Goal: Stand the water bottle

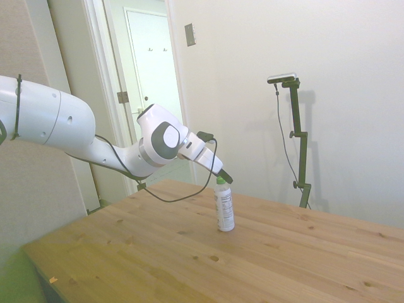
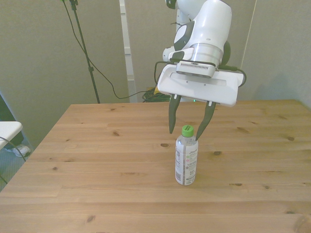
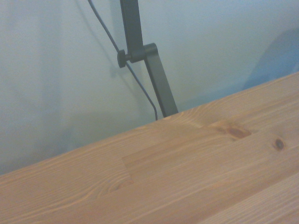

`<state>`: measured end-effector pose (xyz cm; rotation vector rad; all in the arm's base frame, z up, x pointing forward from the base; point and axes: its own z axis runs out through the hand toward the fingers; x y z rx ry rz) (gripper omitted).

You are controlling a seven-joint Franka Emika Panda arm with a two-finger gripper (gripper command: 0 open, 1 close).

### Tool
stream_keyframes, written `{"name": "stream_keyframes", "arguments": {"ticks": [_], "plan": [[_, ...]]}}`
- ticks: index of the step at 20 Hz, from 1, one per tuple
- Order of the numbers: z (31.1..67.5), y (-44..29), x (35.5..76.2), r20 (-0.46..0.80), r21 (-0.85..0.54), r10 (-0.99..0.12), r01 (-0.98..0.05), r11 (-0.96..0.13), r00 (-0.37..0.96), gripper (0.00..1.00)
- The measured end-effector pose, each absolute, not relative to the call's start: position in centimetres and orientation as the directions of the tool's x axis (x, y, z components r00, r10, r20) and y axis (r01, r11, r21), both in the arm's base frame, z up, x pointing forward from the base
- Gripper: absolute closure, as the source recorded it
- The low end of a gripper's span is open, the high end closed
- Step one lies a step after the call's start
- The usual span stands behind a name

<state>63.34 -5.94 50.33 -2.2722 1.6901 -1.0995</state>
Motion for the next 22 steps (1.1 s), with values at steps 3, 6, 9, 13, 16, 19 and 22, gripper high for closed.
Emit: {"name": "stream_keyframes", "arguments": {"ticks": [3, 6, 9, 13, 16, 19, 22], "plan": [[52.5, -5.8, 62.2, 0.489, -0.471, -0.862, -0.790, -0.393, 0.137, 0.00], [54.6, -5.5, 59.8, 0.457, -0.433, -0.863, -0.793, -0.429, 0.217, 0.00], [55.5, -5.5, 57.0, 0.404, -0.364, -0.855, -0.801, -0.476, 0.324, 0.00], [54.8, -5.1, 53.9, 0.340, -0.256, -0.828, -0.803, -0.538, 0.446, 0.00], [53.4, -3.8, 52.1, 0.309, -0.183, -0.792, -0.785, -0.592, 0.526, 0.00], [51.7, -2.7, 50.3, 0.277, -0.132, -0.756, -0.755, -0.642, 0.594, 0.00], [50.2, -1.9, 48.6, 0.236, -0.113, -0.724, -0.722, -0.683, 0.648, 0.00]]}}
